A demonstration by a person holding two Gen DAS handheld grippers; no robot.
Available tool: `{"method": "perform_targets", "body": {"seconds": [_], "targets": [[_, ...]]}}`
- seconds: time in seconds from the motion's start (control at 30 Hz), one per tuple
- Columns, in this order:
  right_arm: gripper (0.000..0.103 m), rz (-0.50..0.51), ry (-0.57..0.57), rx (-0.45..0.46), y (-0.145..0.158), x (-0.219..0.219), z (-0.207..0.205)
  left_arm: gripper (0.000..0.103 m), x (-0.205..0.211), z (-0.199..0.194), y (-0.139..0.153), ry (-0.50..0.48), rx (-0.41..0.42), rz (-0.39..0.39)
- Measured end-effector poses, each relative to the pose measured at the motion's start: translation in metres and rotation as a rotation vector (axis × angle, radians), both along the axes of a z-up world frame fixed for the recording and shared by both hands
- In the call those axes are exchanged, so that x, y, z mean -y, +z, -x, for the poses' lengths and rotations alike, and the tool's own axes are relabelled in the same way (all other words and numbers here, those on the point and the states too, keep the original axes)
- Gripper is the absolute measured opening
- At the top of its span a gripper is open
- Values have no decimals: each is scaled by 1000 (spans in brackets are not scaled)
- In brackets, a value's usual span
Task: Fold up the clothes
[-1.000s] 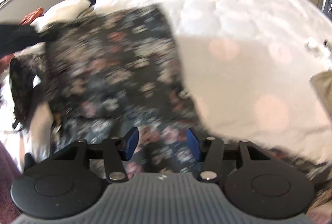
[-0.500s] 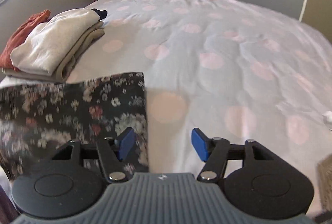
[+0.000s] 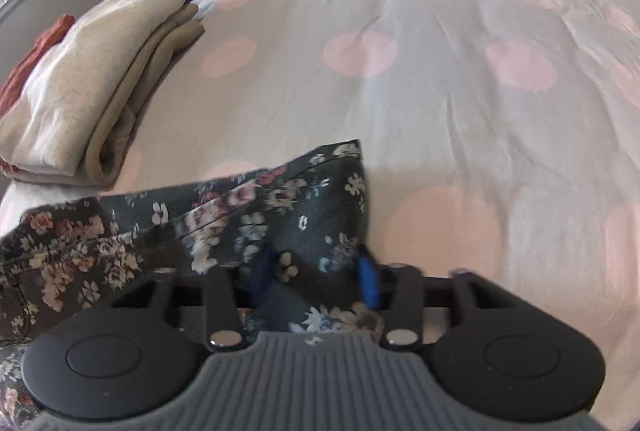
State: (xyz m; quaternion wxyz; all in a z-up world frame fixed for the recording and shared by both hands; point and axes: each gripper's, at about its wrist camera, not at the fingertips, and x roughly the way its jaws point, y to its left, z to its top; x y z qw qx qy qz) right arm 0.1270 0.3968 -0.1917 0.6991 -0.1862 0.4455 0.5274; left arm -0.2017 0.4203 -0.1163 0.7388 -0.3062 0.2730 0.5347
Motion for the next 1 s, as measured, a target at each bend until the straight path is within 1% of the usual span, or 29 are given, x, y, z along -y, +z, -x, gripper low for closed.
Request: {"method": "perform_targets", "body": {"seconds": [0.03,0.1,0.2,0.3,0.37,0.53,0.67,0.73,0.77,0.83,0.9,1.0], "targets": [[11,3,14,36,3,1,7,6,0,1,0,-2,6,2],[6,-9,21,78,15,8,16,6,1,2,1,-6,17,3],[4,-62,-6,138,42,31,25,6,8,2,7,-19,42,-7],[4,-105,-72,200,69,71,31,6,18,0,21,-45,81,-25],[4,-133,-124,234,87,102,32,6,29,-6,31,-80,108,-45],[4,-198,-297,292,132,211,12,6,66,-36,54,-220,170,-91],[4,-234,-429,352,162,295,9,6,86,-48,60,-275,163,-109],[4,-252,-469,388,172,329,15,6,95,-53,63,-299,157,-117],[4,-258,-472,412,174,341,21,6,99,-55,64,-311,154,-121],[3,-258,-440,442,174,356,37,6,108,-60,67,-335,149,-129],[3,-257,-379,431,167,357,57,6,112,-61,68,-341,140,-126],[4,-257,-278,398,152,345,87,6,107,-47,62,-302,114,-100]]}}
